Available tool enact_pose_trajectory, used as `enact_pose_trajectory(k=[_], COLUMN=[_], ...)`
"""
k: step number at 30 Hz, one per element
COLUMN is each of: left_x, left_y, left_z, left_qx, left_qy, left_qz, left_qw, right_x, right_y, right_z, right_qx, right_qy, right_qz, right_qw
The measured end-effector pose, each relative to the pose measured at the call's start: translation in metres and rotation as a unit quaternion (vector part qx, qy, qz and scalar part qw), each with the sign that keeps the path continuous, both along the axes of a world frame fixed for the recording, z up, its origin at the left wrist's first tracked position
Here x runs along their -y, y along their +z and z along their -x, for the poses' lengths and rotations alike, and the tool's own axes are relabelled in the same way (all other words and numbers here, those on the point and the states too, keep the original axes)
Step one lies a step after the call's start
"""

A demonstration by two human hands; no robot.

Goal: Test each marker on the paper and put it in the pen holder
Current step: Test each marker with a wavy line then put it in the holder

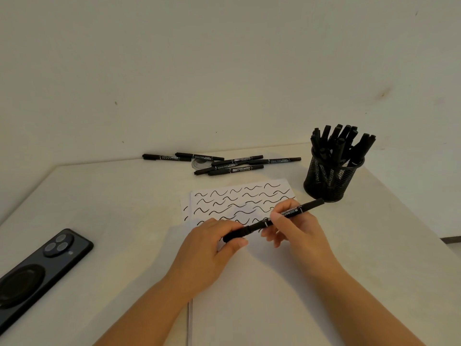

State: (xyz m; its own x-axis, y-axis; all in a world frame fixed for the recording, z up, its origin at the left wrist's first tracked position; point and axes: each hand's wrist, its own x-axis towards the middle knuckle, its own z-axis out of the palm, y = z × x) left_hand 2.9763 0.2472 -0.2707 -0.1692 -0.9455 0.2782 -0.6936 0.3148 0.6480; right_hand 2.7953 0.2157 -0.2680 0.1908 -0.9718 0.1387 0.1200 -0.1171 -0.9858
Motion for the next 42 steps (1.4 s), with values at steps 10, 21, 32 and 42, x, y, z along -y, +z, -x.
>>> enact_pose_trajectory(k=[10, 21, 32, 42], left_x=[-0.005, -0.006, -0.003, 0.003], left_y=[0.002, 0.004, 0.001, 0.005], left_z=[0.004, 0.008, 0.008, -0.003], left_qx=[-0.002, -0.045, -0.094, -0.140], left_qy=[-0.010, 0.001, 0.014, 0.106], left_qz=[0.001, -0.020, -0.014, 0.017], left_qw=[1.000, 0.999, 0.995, 0.984], right_x=[-0.004, -0.003, 0.003, 0.008], right_y=[-0.001, 0.001, -0.002, 0.001], right_z=[-0.004, -0.005, -0.005, -0.002], right_qx=[-0.015, 0.014, -0.004, -0.206], right_qy=[0.063, 0.102, 0.041, -0.127], right_qz=[0.025, 0.021, -0.026, 0.108], right_qw=[0.998, 0.994, 0.999, 0.964])
